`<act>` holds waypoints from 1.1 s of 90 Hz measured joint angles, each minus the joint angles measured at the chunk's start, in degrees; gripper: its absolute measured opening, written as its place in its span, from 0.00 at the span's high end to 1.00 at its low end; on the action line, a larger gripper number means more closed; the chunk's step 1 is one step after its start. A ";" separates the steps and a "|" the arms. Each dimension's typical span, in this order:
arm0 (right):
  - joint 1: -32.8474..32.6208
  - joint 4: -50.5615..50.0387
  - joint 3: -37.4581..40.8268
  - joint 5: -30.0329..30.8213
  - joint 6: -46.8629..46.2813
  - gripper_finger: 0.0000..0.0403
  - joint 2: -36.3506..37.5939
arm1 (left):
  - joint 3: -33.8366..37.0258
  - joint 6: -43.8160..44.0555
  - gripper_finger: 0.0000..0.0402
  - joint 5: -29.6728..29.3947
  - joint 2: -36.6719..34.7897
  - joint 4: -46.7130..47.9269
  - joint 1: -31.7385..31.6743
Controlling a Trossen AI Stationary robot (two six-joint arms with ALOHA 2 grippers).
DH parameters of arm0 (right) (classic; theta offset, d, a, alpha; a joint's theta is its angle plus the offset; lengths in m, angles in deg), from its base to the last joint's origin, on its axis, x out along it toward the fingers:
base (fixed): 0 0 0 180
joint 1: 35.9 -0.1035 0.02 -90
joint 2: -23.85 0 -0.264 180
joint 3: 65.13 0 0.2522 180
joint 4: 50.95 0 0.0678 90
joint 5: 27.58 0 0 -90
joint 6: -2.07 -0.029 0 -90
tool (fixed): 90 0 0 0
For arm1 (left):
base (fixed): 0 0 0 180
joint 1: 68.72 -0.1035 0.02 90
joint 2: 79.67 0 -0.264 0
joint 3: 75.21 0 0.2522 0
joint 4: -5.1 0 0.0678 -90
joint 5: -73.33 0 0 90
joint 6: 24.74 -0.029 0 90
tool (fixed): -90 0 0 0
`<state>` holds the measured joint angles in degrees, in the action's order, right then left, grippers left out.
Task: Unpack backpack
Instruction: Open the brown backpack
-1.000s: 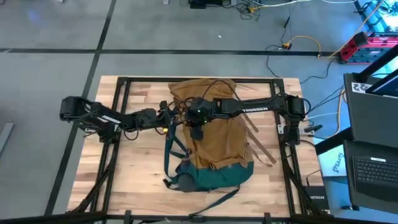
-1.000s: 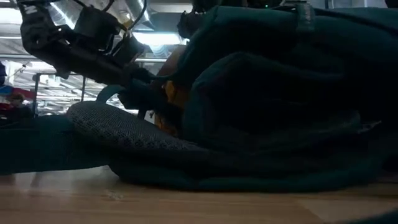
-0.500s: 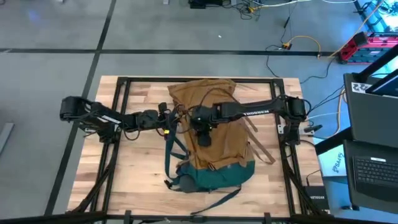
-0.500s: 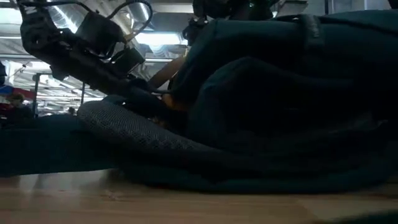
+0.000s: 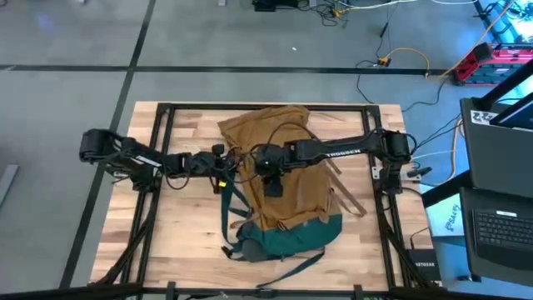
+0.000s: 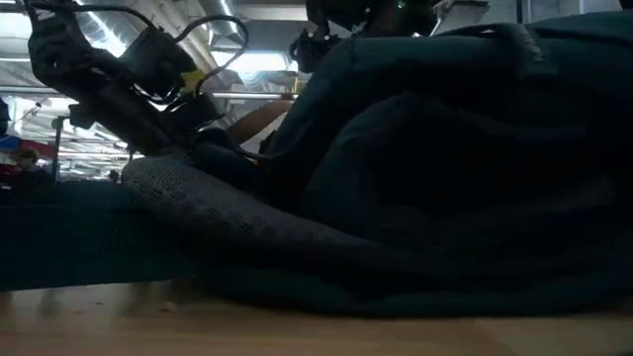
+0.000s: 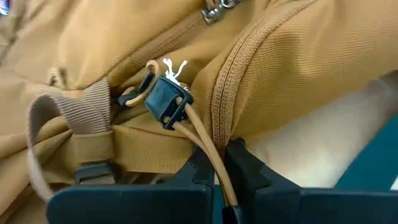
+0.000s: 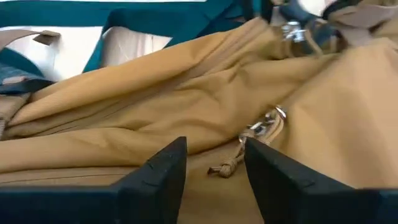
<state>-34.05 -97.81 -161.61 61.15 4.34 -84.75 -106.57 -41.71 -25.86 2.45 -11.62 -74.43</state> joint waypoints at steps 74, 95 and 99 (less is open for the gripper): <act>0.02 0.31 0.04 1.78 0.98 0.63 -0.11 | 0.10 -0.85 1.00 2.86 -0.01 2.71 0.78; 0.02 1.75 0.07 1.72 0.85 0.63 -0.11 | 0.20 -1.01 1.00 2.68 -0.14 1.48 0.78; 0.04 1.59 0.07 1.72 0.85 0.63 -0.11 | 0.20 -1.01 1.00 2.67 -0.16 1.42 0.78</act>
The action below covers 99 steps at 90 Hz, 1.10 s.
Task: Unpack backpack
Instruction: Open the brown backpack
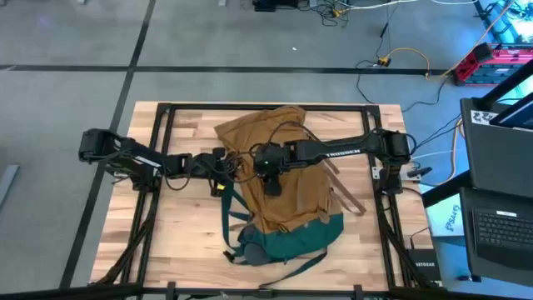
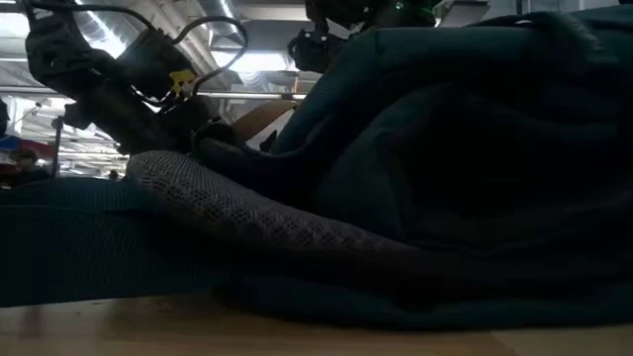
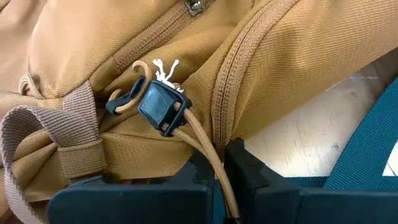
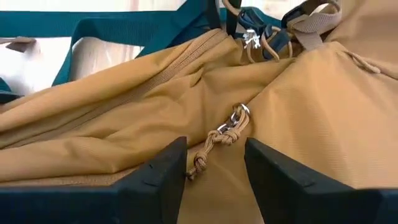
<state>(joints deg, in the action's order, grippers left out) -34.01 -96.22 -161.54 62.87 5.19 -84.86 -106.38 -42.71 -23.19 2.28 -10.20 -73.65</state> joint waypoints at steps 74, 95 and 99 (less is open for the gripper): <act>-6.20 -10.63 -0.15 1.57 -4.16 0.99 0.00 | -0.15 -0.17 1.00 -4.33 -0.15 -0.98 0.07; -11.25 -17.24 -7.02 1.78 -6.32 1.00 0.02 | -0.15 -0.04 1.00 -4.86 -0.18 -0.90 0.07; -12.30 -18.76 -8.88 2.59 -6.84 1.00 0.05 | -0.15 -0.04 1.00 -5.28 -0.18 -0.85 0.06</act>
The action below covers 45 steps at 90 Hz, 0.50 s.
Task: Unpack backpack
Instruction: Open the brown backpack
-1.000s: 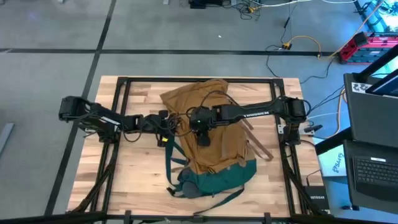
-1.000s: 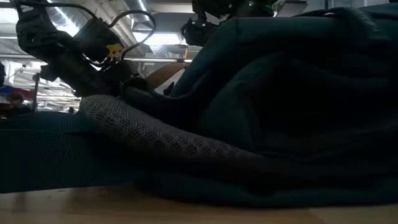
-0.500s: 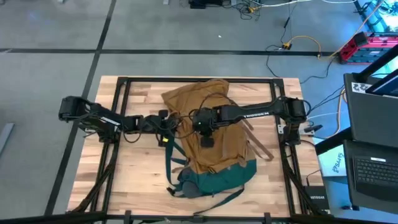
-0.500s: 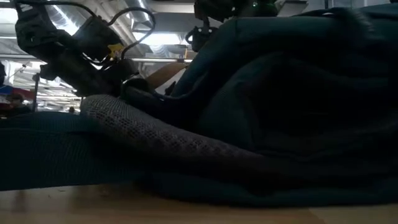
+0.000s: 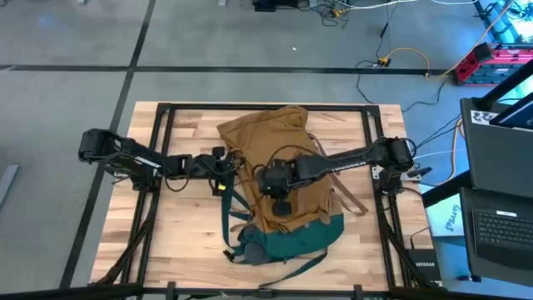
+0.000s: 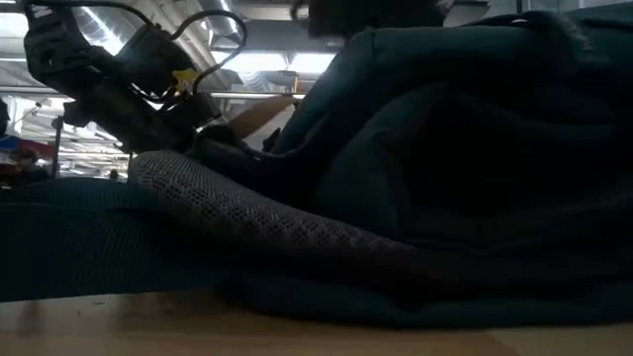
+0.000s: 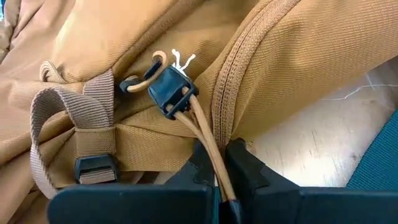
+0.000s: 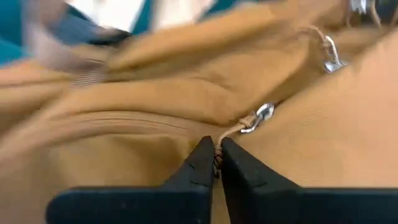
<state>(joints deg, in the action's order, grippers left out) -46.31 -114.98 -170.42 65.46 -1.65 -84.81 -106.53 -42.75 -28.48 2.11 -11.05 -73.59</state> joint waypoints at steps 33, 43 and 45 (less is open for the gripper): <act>-8.50 -12.77 -11.79 8.17 -7.94 1.00 0.19 | -0.01 -0.18 1.00 -4.29 -0.02 0.70 -0.02; -10.85 -14.65 -11.82 9.04 -11.87 1.00 0.19 | -0.02 -0.44 1.00 -4.94 -0.02 0.68 -0.02; -11.29 -14.81 -11.82 9.23 -12.64 1.00 0.19 | -0.02 -0.44 1.00 -4.94 -0.04 0.68 -0.02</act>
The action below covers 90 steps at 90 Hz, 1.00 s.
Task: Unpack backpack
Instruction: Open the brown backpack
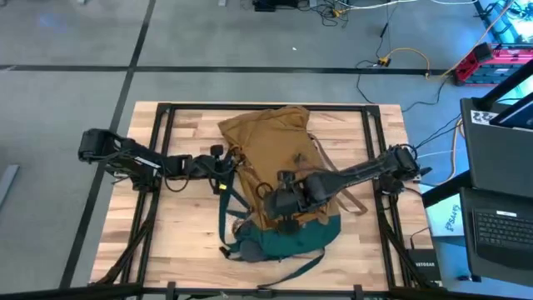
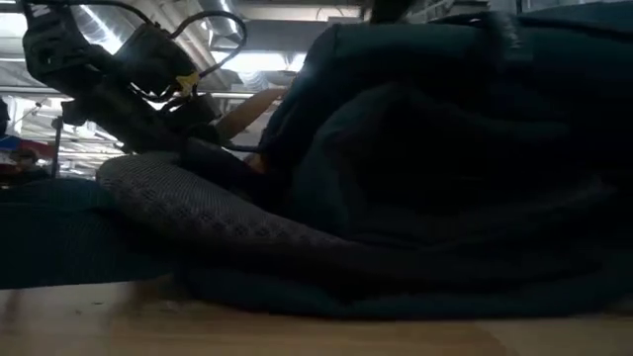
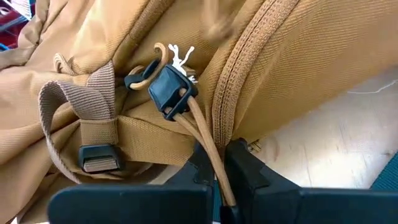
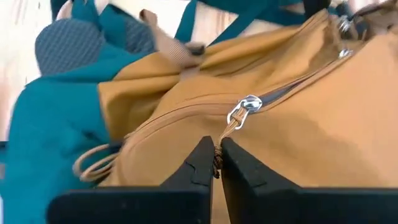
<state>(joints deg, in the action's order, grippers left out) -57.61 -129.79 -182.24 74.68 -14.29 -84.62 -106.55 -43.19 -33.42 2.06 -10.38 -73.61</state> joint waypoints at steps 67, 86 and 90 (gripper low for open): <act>-12.81 -3.65 -0.05 4.72 -17.57 1.00 0.00 | 0.09 0.02 1.00 -0.55 0.02 0.48 -0.09; -16.05 -4.43 -0.07 7.71 -22.80 1.00 -0.13 | 0.14 -0.03 1.00 -0.38 -0.59 -0.27 0.34; -16.76 -4.51 -0.05 8.90 -23.62 1.00 -0.13 | 0.21 -0.09 1.00 -0.39 -1.28 -0.80 0.86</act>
<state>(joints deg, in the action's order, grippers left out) -74.37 -134.30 -182.30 83.58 -37.91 -84.75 -106.34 -43.29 -33.81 0.78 -11.17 -72.75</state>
